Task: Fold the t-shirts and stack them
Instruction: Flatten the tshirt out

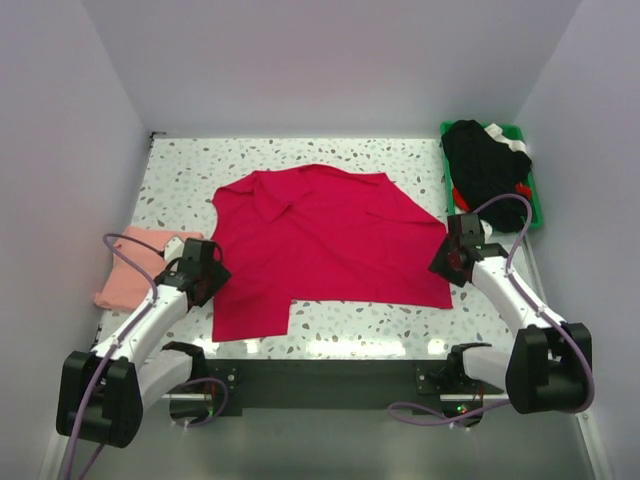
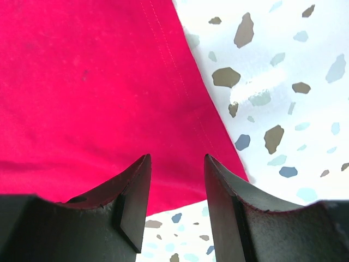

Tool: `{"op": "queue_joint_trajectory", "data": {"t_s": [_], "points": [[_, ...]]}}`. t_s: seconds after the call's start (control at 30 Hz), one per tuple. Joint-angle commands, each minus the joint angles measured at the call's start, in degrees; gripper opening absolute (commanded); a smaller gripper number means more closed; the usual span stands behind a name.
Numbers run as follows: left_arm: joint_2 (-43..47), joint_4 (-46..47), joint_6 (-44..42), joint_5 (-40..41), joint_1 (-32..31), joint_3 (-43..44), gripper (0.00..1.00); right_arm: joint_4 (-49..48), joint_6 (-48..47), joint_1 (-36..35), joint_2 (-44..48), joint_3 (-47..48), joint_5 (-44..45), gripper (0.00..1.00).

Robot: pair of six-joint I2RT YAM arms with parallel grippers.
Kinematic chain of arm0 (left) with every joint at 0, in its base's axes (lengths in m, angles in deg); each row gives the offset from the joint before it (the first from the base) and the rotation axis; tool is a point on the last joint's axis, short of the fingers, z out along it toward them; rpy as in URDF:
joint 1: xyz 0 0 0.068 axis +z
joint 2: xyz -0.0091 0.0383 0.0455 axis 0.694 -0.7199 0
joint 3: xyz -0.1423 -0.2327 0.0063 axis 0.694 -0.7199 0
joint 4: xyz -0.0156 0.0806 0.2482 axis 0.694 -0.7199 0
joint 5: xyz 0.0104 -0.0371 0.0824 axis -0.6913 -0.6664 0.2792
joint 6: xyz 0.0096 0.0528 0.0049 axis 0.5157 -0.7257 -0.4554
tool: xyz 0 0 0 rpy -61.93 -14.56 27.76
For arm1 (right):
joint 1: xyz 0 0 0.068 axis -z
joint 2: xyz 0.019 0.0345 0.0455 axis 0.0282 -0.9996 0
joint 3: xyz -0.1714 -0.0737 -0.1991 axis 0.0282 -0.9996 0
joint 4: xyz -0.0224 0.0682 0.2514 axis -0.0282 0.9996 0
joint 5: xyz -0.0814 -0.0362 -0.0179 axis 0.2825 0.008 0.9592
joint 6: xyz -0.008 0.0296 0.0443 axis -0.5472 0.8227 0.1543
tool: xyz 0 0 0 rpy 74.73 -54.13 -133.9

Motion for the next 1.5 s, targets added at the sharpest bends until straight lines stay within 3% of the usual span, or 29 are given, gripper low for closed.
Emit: {"op": "queue_joint_trajectory", "data": {"t_s": [0.0,0.23,0.53,0.73,0.93,1.1,1.17,1.27,1.3,1.4,1.47], "points": [[-0.36,6.05,0.74,-0.2,0.18,-0.4,0.64,0.01,2.06,0.62,1.19,-0.57,0.6,0.47],[-5.28,7.37,-0.84,-0.29,0.7,1.54,0.65,0.53,3.55,2.29,-3.2,-1.27,-2.21,0.48],[-3.17,8.77,-1.36,-1.61,0.7,-1.1,0.63,1.5,6.46,7.02,-1.27,-5.22,-8.1,0.51],[-4.4,10.53,-1.54,-2.84,0.7,-1.54,0.59,1.6,7.25,7.74,0.13,-6.19,-7.4,0.51],[-5.46,10.54,-2.25,-1.61,0.7,-0.83,0.48,-0.07,6.72,7.83,-3.03,-5.49,-7.66,0.51],[-7.47,12.47,-2.69,-1.79,0.79,-0.48,0.27,-2.53,6.99,7.83,-4.96,-6.89,-9.15,0.5],[-8.01,13.43,-3.21,-2.31,0.79,-0.4,0.19,-3.5,6.72,7.83,-5.4,-6.9,-9.16,0.47],[-8.01,14.05,-4.27,-2.93,0.88,0.13,0.06,-4.56,6.11,7.83,-5.76,-6.54,-8.98,0.32],[-7.31,14.14,-4.62,-3.02,0.88,0.66,0.01,-4.73,5.85,7.83,-5.93,-6.37,-9.07,0.21],[-4.76,13.17,-5.76,-2.4,0.88,1.45,0.0,-5.35,4.79,7.83,-5.67,-5.67,-10.47,0.04],[-2.05,12.04,-6.2,-2.32,0.97,2.24,0.0,-4.91,3.65,7.83,-4.97,-4.79,-11.18,0.0]]}}
